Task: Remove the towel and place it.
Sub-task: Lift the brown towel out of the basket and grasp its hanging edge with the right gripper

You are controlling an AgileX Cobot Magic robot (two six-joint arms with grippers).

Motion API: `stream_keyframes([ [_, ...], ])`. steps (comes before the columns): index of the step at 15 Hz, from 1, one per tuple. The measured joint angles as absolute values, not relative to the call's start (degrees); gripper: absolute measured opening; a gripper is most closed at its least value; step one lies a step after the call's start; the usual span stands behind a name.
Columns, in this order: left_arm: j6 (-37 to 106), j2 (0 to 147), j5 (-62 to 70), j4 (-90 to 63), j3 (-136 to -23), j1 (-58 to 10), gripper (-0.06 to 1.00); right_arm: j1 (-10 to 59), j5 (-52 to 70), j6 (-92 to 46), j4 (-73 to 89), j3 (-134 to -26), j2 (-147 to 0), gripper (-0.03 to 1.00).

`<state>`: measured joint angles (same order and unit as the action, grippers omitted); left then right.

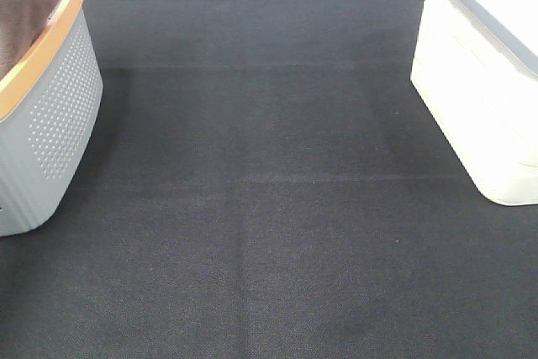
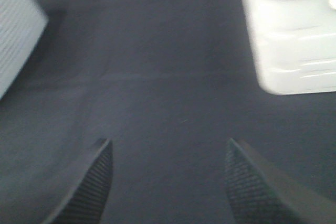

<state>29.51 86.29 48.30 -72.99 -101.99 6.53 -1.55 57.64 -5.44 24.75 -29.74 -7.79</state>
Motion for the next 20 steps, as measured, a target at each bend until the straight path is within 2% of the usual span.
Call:
stream_keyframes([
  [3,32.0,86.3,44.7,-72.3,-102.0,-2.8,0.0,-1.4,56.8,-18.0,37.4,-32.2,-15.8,0.53],
  [4,32.0,86.3,44.7,-72.3,-102.0,-2.8,0.0,-1.4,56.8,-18.0,37.4,-32.2,-15.8,0.53],
  [5,32.2,86.3,43.0,-71.0,-102.0,-5.9,0.0,-0.6,56.6,-22.5,39.8,-33.4,-17.9,0.49],
  [7,32.3,86.7,39.3,-68.2,-102.0,-11.8,0.0,2.4,56.3,-30.0,42.6,-37.4,-22.3,0.41],
  [11,32.3,90.5,36.2,-66.1,-102.0,-20.0,0.0,8.5,55.1,-35.5,43.1,-45.7,-33.6,0.37],
  [16,32.3,94.8,32.1,-65.4,-102.0,-27.4,0.0,19.1,53.7,-42.6,41.0,-50.5,-48.2,0.33],
  [20,32.3,95.3,29.0,-65.3,-102.0,-30.5,0.0,30.8,41.4,-44.2,32.8,-51.2,-57.1,0.33],
])
